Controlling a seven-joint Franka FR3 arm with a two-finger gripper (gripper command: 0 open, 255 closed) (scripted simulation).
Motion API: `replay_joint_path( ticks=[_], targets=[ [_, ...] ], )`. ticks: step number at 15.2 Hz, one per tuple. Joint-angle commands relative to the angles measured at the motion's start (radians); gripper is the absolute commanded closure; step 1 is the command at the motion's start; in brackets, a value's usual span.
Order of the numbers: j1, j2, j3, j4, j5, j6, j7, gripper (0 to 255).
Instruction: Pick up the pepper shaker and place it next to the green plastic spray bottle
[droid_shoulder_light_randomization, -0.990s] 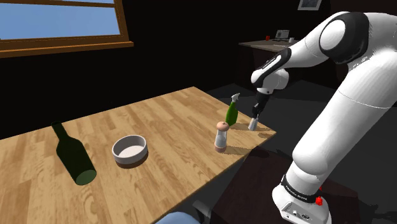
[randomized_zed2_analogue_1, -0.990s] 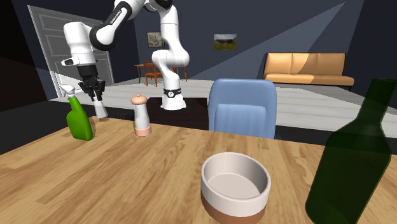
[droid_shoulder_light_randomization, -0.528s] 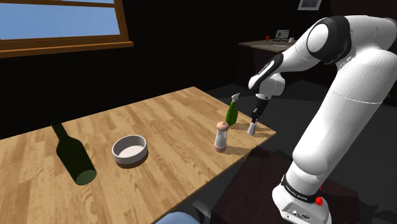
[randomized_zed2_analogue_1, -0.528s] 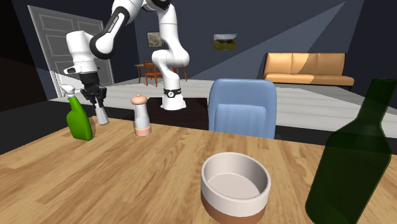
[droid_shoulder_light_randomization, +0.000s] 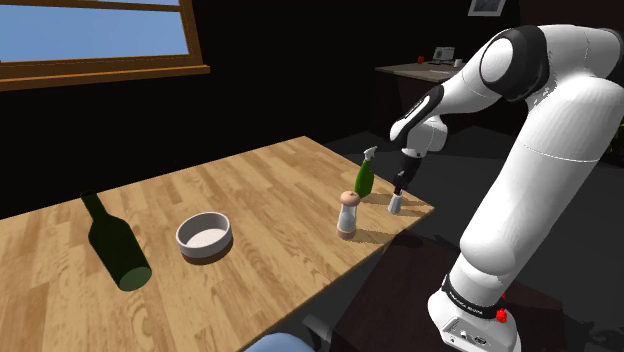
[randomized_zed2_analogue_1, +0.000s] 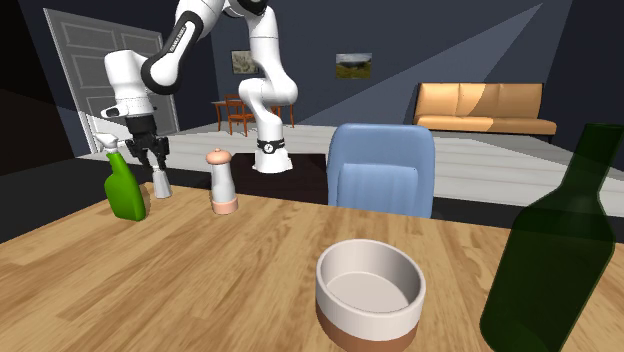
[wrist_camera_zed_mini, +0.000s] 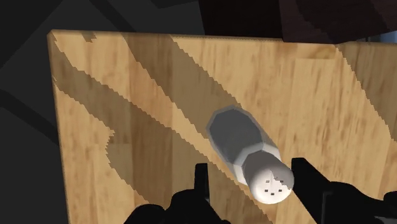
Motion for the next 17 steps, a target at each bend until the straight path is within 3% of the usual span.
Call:
replay_joint_path(
  ticks=[1, 5, 9, 17],
  targets=[
    [0.0, 0.0, 0.0, 0.0, 0.0, 0.0, 0.0, 0],
    [0.0, 0.0, 0.0, 0.0, 0.0, 0.0, 0.0, 0],
    [-0.01, -0.118, -0.006, 0.038, -0.111, -0.132, 0.08, 0],
    [-0.011, -0.118, -0.005, 0.038, -0.11, -0.132, 0.079, 0]
  ],
)
